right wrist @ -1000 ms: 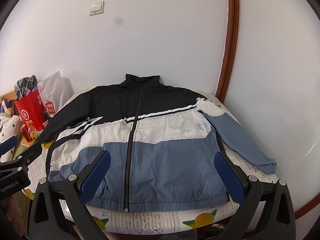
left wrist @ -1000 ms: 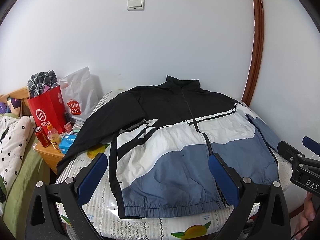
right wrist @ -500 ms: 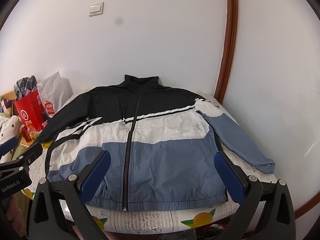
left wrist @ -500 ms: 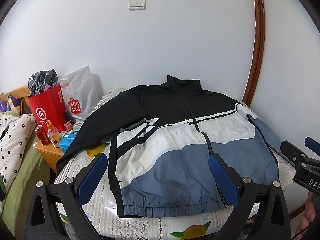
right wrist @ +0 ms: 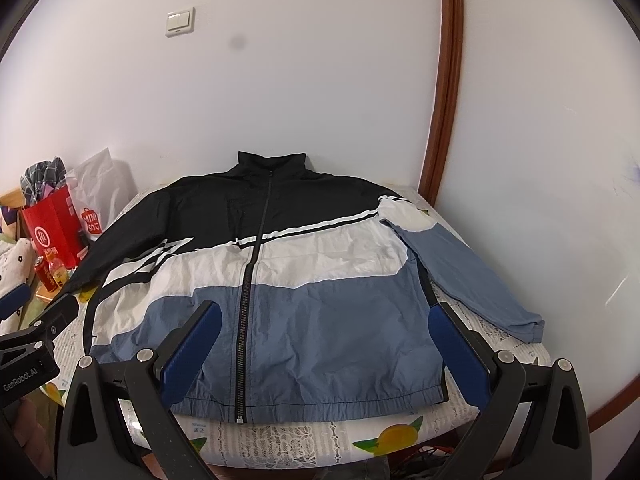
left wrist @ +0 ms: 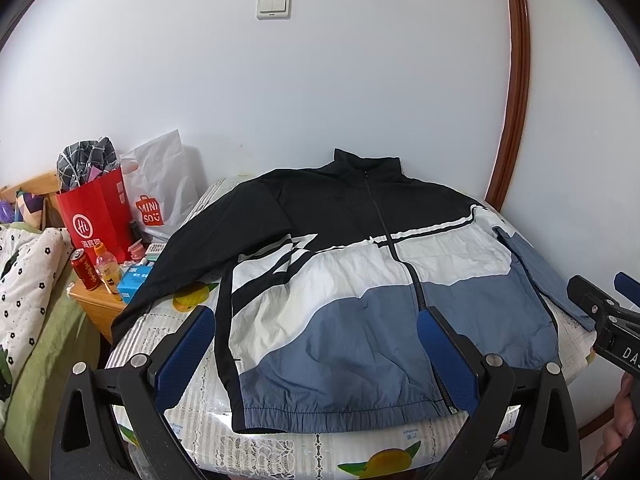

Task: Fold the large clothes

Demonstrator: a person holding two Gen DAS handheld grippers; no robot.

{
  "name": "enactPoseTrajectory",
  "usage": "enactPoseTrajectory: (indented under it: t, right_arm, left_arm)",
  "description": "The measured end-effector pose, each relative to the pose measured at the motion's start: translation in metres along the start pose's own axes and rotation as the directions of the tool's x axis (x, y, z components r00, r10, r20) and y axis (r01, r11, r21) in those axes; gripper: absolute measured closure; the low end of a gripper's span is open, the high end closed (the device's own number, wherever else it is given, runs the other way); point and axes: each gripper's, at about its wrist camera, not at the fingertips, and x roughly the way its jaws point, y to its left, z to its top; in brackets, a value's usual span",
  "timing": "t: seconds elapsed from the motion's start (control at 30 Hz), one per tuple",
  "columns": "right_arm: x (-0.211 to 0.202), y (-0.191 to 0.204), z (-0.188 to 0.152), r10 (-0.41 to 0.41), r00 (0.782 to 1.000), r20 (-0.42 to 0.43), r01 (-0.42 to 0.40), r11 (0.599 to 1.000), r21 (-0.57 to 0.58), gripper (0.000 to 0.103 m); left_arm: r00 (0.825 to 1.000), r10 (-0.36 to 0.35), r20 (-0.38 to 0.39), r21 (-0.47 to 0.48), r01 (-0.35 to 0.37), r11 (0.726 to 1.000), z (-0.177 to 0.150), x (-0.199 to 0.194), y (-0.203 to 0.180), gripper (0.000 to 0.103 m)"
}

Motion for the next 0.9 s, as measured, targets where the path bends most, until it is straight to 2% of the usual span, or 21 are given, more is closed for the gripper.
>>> enactPoseTrajectory:
  t: [0.9]
  right_arm:
    - [-0.0009, -0.0071, 0.0001, -0.038, 0.999, 0.018, 0.038, 0.999, 0.021, 0.001]
  left_arm:
    - [1.0, 0.022, 0.014, -0.004, -0.022, 1.0, 0.0056, -0.001, 0.001, 0.001]
